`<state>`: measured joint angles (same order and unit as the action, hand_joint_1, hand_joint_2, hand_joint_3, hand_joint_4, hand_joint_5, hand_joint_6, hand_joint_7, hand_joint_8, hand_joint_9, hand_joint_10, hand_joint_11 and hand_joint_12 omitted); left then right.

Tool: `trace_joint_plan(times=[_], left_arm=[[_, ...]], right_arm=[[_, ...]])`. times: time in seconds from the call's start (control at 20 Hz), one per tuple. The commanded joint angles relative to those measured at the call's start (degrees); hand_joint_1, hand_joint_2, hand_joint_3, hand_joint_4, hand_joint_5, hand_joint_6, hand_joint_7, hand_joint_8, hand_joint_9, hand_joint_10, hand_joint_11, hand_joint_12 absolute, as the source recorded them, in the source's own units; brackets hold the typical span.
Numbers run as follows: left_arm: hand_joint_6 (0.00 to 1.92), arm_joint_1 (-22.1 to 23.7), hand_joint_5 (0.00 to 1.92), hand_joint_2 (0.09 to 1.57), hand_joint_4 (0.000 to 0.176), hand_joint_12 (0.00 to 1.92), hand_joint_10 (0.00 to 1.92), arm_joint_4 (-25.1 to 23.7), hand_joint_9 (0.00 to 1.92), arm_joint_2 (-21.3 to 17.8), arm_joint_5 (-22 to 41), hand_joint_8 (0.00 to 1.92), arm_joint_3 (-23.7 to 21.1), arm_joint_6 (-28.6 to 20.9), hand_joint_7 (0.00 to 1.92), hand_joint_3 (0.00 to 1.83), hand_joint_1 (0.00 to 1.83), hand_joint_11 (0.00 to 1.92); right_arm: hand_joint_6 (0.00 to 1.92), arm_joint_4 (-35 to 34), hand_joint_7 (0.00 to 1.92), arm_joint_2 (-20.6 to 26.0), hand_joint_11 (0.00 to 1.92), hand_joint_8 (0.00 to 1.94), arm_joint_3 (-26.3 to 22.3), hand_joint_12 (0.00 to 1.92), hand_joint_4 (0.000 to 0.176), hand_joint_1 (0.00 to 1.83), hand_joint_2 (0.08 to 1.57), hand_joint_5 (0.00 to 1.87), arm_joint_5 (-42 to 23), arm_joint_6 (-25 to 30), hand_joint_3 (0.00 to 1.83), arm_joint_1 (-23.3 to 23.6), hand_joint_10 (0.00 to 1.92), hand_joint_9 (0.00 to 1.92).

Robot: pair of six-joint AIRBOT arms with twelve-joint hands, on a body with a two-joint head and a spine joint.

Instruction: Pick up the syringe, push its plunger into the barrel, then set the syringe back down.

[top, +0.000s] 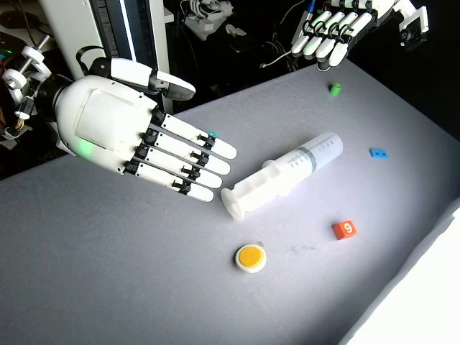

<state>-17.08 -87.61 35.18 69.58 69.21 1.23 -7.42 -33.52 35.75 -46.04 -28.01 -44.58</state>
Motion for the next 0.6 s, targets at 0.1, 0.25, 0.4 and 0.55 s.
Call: trace_joint_plan(times=[0.1, 0.25, 0.4, 0.55], left_arm=[[0.00, 0.6, 0.00, 1.03, 0.000, 0.67, 0.01, 4.0, 0.02, -0.4, -0.9, 0.00, -0.5, -2.1, 0.00, 0.00, 0.96, 0.00], [0.00, 1.4, 0.00, 1.02, 0.000, 0.53, 0.00, 4.0, 0.00, -1.2, -12.7, 0.00, -3.4, -6.4, 0.00, 0.00, 0.97, 0.00], [0.00, 2.1, 0.00, 1.03, 0.000, 0.50, 0.00, 9.4, 0.00, -1.3, -31.4, 0.00, -8.5, -8.9, 0.00, 0.00, 0.98, 0.00], [0.00, 2.4, 0.00, 1.03, 0.000, 0.53, 0.00, 16.2, 0.00, -1.3, -53.4, 0.00, -15.0, -13.6, 0.00, 0.00, 0.98, 0.00]], right_arm=[[0.01, 0.2, 0.01, 0.3, 0.00, 0.00, -0.3, 0.00, 0.000, 0.00, 1.28, 0.02, -6.7, -0.5, 0.01, 0.2, 0.00, 0.00], [0.00, -0.5, 0.00, 0.3, 0.00, 0.00, -0.3, 0.00, 0.000, 0.00, 1.28, 0.00, -6.8, -1.2, 0.01, -0.1, 0.00, 0.00], [0.00, -0.6, 0.00, 0.2, 0.00, 0.00, -0.3, 0.00, 0.000, 0.00, 1.28, 0.00, -7.5, -1.7, 0.01, -0.3, 0.00, 0.00], [0.01, -0.6, 0.02, 0.2, 0.00, 0.01, -0.7, 0.00, 0.000, 0.00, 1.28, 0.03, -7.8, -2.1, 0.00, -0.4, 0.00, 0.00]])
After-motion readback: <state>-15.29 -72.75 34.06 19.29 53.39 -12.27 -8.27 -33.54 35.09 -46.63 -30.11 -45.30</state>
